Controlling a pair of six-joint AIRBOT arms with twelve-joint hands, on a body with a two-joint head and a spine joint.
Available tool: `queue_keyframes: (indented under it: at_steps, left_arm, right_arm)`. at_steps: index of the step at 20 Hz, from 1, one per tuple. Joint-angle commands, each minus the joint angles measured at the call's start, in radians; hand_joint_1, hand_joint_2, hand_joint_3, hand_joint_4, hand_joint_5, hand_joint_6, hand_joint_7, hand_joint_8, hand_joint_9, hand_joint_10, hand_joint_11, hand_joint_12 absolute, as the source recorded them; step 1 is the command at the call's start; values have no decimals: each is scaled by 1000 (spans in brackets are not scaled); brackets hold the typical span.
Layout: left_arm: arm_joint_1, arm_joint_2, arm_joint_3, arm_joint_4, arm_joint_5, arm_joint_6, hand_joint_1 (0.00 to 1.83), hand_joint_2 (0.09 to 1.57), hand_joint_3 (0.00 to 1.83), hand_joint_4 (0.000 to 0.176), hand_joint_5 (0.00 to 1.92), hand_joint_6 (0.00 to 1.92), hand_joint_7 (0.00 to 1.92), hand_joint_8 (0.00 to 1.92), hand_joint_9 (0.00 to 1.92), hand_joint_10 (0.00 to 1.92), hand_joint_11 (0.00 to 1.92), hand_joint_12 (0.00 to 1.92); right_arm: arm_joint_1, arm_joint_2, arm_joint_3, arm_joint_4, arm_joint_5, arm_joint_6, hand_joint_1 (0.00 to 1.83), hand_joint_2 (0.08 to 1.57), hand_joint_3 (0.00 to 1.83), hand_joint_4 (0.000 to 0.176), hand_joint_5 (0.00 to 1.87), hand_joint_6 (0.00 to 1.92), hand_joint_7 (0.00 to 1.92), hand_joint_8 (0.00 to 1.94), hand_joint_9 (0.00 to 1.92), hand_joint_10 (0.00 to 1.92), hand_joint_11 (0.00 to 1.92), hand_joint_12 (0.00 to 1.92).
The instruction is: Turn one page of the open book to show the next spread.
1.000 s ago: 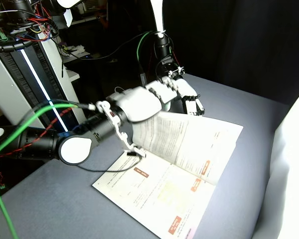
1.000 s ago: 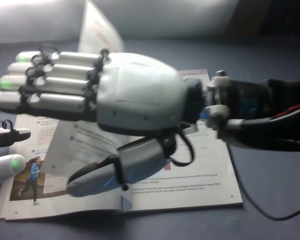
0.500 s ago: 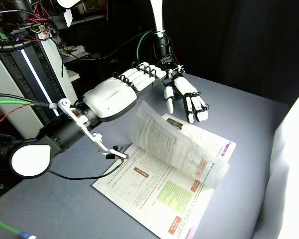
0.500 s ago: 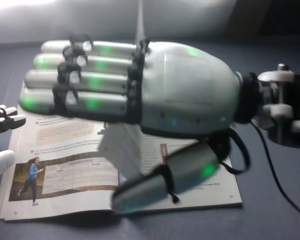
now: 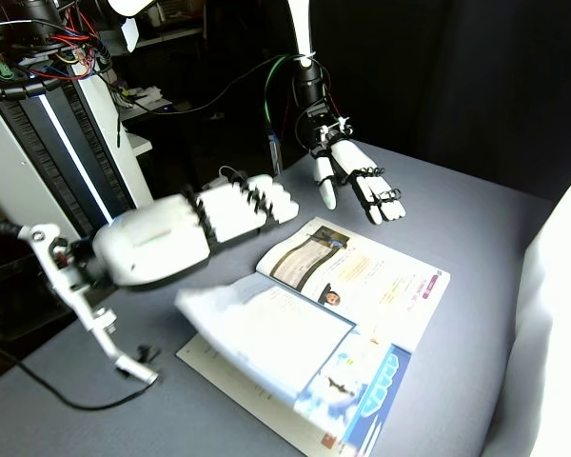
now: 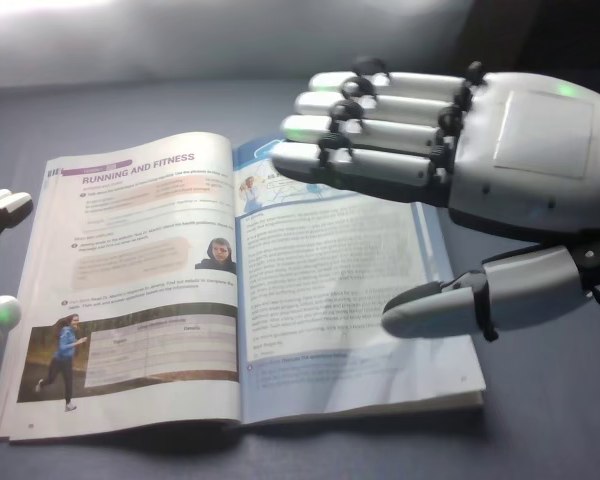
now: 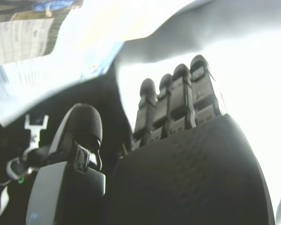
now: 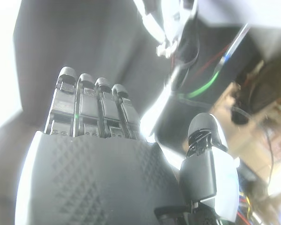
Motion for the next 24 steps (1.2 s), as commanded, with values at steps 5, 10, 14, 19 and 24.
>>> queue_keyframes:
  at_steps: [5,10,14,19,24]
  left_arm:
    - [-5,14,-3,-13,-121,-3,71,1519,1,10,33,1,0,0,0,0,0,0]
    - [-5,14,-2,-18,-103,-3,58,1536,4,0,54,6,0,0,0,0,0,0]
    - [-5,11,0,-20,-98,-3,120,1529,0,0,60,3,0,0,0,0,0,0]
    - [-1,7,0,-25,-98,-2,69,1520,0,0,51,4,0,0,0,0,0,0]
    - [0,7,0,-27,-102,-2,128,1525,0,0,62,5,0,0,0,0,0,0]
  right_arm:
    - [-16,6,-3,-19,-127,21,0,1151,4,0,0,0,0,0,0,0,0,0]
    - [-48,-40,30,-103,-273,72,0,1168,11,0,0,0,0,0,0,0,0,0]
    - [-77,-53,47,-111,-332,84,0,1168,9,0,67,25,26,9,0,0,0,0]
    - [-98,-36,47,-94,-356,87,0,1169,8,0,63,17,15,1,0,0,0,0]
    - [-109,-51,56,-95,-378,87,0,1170,6,0,50,9,10,4,0,0,0,0]
